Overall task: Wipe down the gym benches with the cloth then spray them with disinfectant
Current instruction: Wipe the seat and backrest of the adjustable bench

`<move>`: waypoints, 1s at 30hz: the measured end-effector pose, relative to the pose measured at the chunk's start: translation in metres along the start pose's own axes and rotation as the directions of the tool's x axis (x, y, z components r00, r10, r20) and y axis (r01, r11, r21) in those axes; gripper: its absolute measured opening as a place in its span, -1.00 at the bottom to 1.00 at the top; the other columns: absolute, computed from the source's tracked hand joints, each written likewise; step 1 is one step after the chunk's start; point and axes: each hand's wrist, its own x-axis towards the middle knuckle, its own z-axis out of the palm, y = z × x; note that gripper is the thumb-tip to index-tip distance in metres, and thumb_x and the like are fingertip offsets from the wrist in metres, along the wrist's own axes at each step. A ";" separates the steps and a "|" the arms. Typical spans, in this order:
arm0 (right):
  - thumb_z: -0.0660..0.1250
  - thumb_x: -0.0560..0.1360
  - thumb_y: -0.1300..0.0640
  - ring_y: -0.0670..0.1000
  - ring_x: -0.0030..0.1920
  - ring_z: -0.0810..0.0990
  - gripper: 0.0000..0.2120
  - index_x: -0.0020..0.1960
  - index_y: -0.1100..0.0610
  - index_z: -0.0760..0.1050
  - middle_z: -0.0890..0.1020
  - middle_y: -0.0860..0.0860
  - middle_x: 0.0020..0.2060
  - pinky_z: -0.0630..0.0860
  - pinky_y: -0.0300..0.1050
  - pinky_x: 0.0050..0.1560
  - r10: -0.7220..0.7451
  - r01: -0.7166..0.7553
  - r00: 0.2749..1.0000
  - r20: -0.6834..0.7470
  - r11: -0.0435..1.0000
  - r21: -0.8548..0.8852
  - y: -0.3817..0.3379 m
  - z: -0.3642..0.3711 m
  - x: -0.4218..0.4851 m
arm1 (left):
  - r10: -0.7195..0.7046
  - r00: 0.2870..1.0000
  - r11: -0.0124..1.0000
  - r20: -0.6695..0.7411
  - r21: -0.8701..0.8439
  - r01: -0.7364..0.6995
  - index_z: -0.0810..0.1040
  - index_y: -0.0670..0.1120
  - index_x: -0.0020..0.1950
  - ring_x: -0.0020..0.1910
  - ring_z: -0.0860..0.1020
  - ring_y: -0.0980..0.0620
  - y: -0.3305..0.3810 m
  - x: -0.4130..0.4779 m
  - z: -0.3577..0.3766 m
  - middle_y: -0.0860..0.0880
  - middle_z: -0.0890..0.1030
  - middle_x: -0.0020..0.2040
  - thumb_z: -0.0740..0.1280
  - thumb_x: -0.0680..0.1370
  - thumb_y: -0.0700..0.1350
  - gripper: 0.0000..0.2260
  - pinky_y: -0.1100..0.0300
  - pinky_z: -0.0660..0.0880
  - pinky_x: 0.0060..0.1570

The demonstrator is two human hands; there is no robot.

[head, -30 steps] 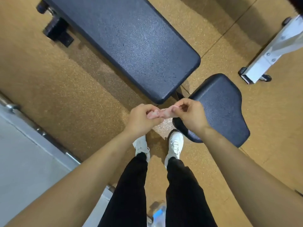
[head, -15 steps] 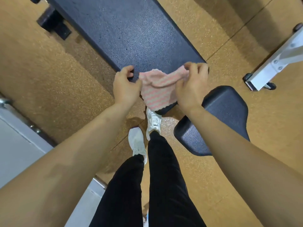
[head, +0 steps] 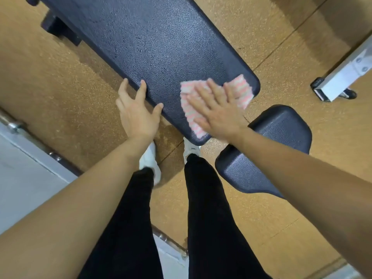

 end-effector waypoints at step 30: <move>-0.06 0.64 -0.36 0.25 0.63 -0.06 -0.36 0.65 -0.15 -0.05 0.01 0.02 0.65 -0.12 0.42 0.53 0.164 -0.163 0.986 -0.012 0.983 0.081 0.025 -0.041 0.073 | 0.241 0.952 0.965 0.190 0.058 -0.256 0.52 0.13 0.40 0.46 0.26 -0.08 -0.036 0.045 -0.049 0.03 0.30 0.52 0.43 0.54 -0.09 -0.56 -0.06 0.54 0.12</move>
